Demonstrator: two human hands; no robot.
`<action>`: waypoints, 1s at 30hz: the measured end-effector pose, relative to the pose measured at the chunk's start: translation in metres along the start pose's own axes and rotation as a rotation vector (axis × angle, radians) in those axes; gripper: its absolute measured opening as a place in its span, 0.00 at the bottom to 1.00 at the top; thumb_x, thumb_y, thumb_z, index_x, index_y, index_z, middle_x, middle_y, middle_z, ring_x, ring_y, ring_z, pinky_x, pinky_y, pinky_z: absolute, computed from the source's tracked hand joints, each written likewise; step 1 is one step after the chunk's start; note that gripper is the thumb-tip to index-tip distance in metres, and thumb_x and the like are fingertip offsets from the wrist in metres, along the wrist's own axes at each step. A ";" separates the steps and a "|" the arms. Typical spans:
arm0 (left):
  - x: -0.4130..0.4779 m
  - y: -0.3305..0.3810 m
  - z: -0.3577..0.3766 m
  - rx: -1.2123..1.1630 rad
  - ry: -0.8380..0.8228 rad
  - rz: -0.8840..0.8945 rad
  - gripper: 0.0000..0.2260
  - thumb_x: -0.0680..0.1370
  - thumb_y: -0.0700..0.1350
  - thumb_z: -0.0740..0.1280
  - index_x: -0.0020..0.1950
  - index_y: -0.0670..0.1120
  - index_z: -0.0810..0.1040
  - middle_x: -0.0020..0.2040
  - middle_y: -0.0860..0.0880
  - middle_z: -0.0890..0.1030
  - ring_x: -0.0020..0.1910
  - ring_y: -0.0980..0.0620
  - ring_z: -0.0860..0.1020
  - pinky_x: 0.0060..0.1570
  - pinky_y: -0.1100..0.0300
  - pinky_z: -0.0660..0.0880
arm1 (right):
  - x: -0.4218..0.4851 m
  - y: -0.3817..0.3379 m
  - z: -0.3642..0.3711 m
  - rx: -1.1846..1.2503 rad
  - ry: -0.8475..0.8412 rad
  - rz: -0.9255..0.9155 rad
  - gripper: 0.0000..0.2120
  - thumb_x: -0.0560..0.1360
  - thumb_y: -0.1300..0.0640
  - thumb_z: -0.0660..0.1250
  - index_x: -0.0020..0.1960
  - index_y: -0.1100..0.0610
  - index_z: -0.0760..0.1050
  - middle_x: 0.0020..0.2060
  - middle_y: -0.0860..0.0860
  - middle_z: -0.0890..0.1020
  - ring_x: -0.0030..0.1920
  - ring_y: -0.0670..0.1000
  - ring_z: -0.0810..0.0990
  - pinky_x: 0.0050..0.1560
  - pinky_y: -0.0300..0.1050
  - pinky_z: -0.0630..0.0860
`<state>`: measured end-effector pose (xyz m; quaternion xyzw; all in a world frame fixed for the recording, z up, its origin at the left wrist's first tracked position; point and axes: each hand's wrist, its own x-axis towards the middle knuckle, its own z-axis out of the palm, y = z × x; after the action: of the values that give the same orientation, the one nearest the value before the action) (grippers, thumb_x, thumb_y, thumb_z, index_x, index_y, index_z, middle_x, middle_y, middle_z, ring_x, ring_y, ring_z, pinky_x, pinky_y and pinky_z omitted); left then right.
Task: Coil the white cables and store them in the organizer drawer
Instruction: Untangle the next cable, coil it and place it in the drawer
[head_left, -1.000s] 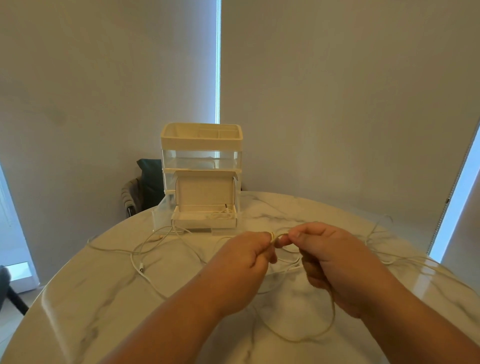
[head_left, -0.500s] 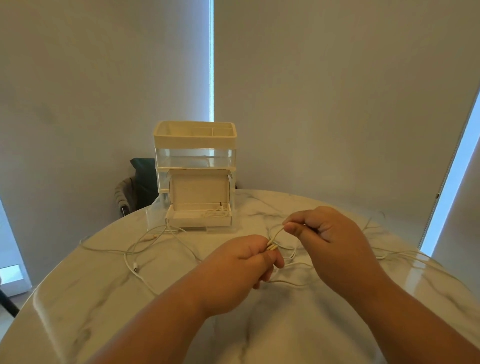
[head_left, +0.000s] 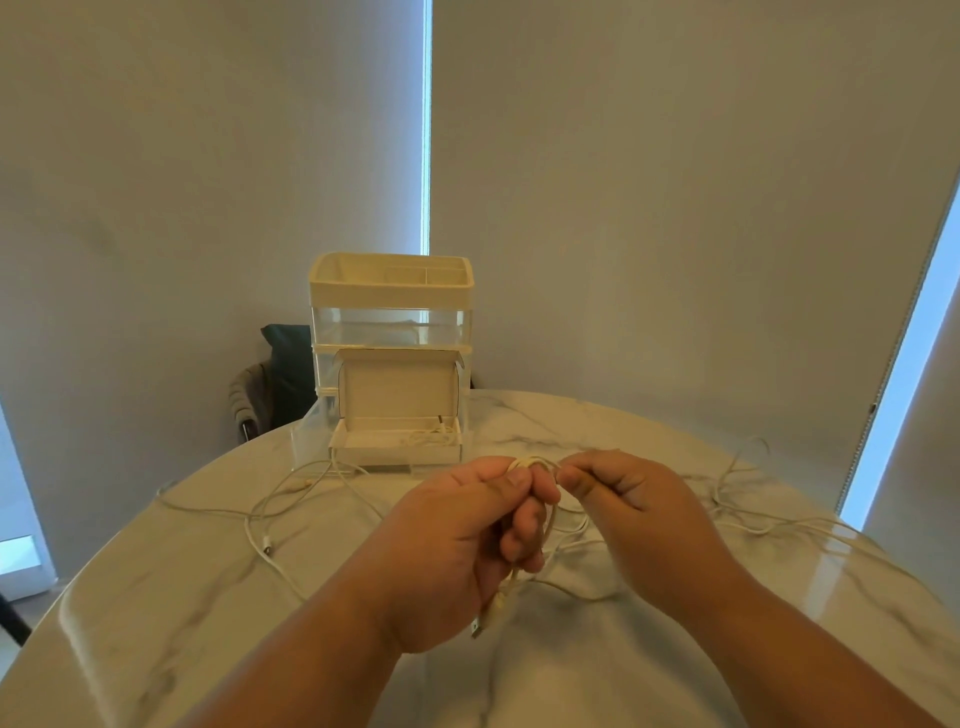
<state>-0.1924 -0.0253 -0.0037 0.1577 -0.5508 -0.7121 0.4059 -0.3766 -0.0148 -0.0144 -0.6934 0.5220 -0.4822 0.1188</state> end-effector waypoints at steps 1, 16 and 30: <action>0.000 0.001 0.000 -0.009 0.011 0.003 0.10 0.76 0.44 0.61 0.43 0.41 0.80 0.30 0.48 0.69 0.29 0.52 0.65 0.34 0.59 0.71 | 0.000 0.001 0.001 -0.014 -0.005 0.001 0.08 0.79 0.54 0.66 0.44 0.49 0.83 0.40 0.47 0.84 0.44 0.46 0.82 0.49 0.47 0.76; 0.006 -0.002 -0.001 -0.111 0.134 0.005 0.15 0.83 0.45 0.55 0.39 0.42 0.74 0.28 0.49 0.63 0.27 0.53 0.61 0.33 0.57 0.68 | -0.010 -0.012 0.022 -0.007 0.102 -0.120 0.05 0.74 0.42 0.68 0.46 0.41 0.81 0.47 0.41 0.77 0.43 0.47 0.77 0.42 0.35 0.72; -0.001 0.002 0.003 -0.148 0.056 -0.036 0.18 0.82 0.43 0.55 0.42 0.38 0.81 0.35 0.40 0.82 0.37 0.44 0.83 0.42 0.54 0.82 | -0.006 -0.014 0.018 -0.140 -0.206 -0.096 0.16 0.80 0.55 0.62 0.40 0.37 0.77 0.43 0.45 0.73 0.47 0.41 0.73 0.45 0.29 0.68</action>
<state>-0.1933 -0.0232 -0.0015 0.1571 -0.4823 -0.7533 0.4186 -0.3538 -0.0102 -0.0178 -0.7701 0.5056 -0.3759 0.1002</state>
